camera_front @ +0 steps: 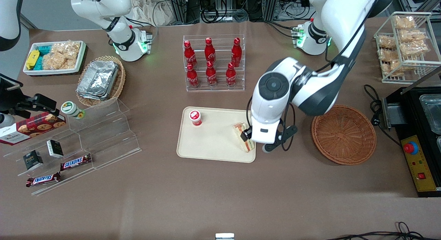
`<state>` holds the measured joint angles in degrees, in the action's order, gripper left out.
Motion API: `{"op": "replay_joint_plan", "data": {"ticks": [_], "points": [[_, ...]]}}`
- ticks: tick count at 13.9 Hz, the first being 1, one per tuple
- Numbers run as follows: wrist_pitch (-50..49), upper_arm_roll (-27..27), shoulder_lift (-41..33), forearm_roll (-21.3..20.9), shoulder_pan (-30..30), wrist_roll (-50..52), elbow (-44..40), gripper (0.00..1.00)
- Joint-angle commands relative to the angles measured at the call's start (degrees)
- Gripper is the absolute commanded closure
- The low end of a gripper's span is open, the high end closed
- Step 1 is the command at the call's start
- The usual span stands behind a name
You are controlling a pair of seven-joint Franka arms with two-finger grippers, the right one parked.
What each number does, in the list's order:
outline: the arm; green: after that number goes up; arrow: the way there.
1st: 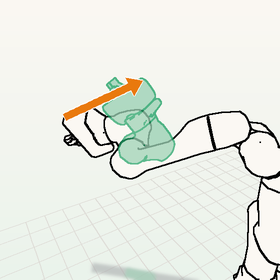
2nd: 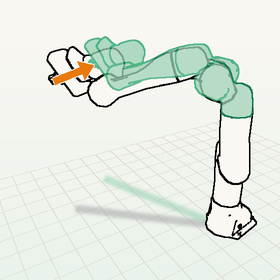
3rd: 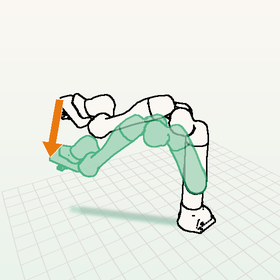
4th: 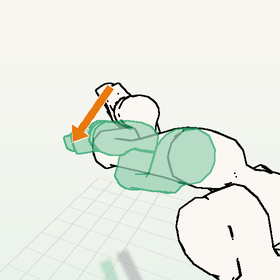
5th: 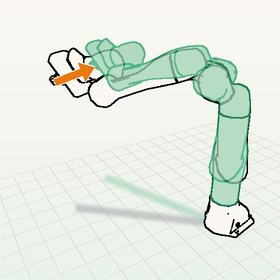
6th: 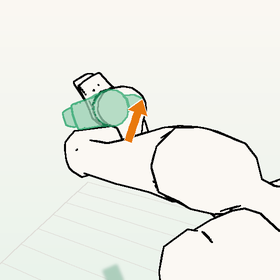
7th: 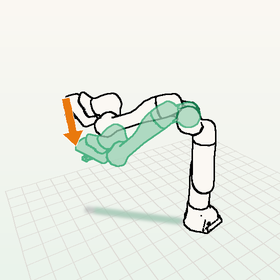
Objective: Place sandwich from basket to tray
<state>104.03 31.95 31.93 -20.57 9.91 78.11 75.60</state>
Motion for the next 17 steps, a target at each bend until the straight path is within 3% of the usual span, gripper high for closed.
{"op": "replay_joint_plan", "data": {"ticks": [1,6,12,17], "points": [[-2.9,0.0,-5.5,0.4,-2.6,0.2,2.3,0.0],[-7.2,-0.7,-15.7,8.8,-8.7,-13.6,6.8,0.0],[-9.8,-17.1,-30.1,18.4,-7.5,-39.0,16.5,0.0],[-14.4,-29.0,-35.0,18.8,-3.4,-56.2,18.3,0.0]]}}
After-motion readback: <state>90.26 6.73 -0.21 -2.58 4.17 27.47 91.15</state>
